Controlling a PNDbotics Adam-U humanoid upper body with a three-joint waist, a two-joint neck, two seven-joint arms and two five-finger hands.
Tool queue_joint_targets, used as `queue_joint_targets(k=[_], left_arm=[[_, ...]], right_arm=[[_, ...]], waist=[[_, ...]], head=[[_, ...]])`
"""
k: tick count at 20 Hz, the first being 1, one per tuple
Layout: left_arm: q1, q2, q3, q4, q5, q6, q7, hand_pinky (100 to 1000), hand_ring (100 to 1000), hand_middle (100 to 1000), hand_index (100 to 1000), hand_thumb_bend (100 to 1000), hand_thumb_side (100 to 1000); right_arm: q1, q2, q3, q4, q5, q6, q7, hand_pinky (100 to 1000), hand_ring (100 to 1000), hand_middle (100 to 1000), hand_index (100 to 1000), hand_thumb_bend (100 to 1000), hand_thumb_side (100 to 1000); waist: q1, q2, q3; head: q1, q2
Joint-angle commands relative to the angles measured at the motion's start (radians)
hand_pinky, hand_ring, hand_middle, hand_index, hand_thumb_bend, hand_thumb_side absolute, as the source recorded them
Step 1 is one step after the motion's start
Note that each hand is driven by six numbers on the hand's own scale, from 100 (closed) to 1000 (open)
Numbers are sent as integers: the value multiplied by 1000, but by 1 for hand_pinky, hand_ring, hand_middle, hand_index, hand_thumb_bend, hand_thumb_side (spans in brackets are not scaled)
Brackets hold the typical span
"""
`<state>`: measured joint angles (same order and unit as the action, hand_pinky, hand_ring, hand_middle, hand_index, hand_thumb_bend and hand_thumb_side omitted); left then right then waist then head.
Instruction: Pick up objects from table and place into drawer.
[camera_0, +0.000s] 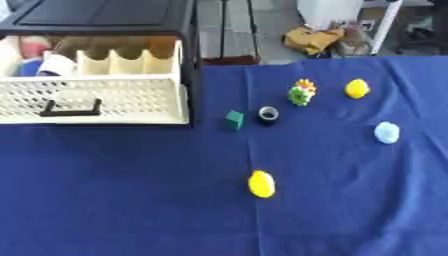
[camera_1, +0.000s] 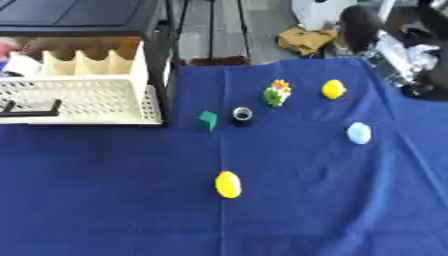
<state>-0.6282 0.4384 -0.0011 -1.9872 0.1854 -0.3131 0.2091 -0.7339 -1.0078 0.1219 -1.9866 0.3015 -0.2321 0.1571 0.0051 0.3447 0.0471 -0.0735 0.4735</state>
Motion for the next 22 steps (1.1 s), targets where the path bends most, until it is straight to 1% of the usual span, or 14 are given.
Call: queue_joint_targets(k=[1,4,8,10,11,12,16,17,19,20,21,22], left_arm=[[-21,5,-4,-13,8,10,-16,628,763,756,905,220,909],[-24,2,-10,-13,9,20,-25,624,761,755,901,203,923],[-30,-5,-15,-13,10,26,-36,623,761,754,897,195,932],[-29,-8,-17,-13,10,29,-38,621,760,753,895,188,939],[-29,-9,-17,-13,10,31,-39,620,759,753,894,182,945],[-28,-12,-18,-13,9,33,-40,618,759,753,894,175,951],[-28,-21,-22,-13,8,45,-44,615,757,752,891,163,965],[-29,-23,-24,-13,7,48,-46,615,757,752,891,161,967],[-29,-26,-25,-13,7,51,-49,613,757,751,889,160,970],[-28,-27,-26,-13,7,53,-51,612,757,751,889,159,971],[-28,-28,-27,-13,7,55,-53,611,756,751,888,159,972],[-27,-29,-28,-13,6,57,-55,610,756,751,887,159,973]], right_arm=[[-42,-26,26,28,57,43,81,754,899,689,883,100,1000],[-83,0,56,120,113,31,137,761,906,718,891,113,1000],[-134,44,89,263,204,-18,194,772,920,768,908,156,1000],[-158,67,99,328,247,-34,212,776,926,767,914,197,1000],[-170,78,102,357,266,-37,217,779,930,762,922,234,1000],[-180,88,105,384,285,-37,223,783,936,758,927,253,1000],[-211,125,111,470,349,-16,244,799,954,730,952,292,1000],[-217,133,111,490,364,-5,247,809,955,693,963,296,1000],[-228,150,110,527,379,16,257,841,956,573,982,306,960],[-233,157,110,543,376,25,266,842,950,541,987,308,945],[-237,162,109,555,372,33,275,833,936,503,994,313,934],[-242,166,108,568,368,41,287,804,909,466,1000,323,924]], waist=[[-3,-23,6],[-5,-20,14],[-8,-12,27],[-7,-10,31],[-6,-9,33],[-6,-7,34],[-5,-2,37],[-5,-1,38],[-6,0,40],[-6,1,41],[-7,2,41],[-7,2,41]], head=[[-13,2],[-23,-2],[-35,-10],[-40,-13],[-42,-14],[-44,-16],[-49,-22],[-50,-23],[-51,-24],[-51,-25],[-52,-26],[-52,-27]])
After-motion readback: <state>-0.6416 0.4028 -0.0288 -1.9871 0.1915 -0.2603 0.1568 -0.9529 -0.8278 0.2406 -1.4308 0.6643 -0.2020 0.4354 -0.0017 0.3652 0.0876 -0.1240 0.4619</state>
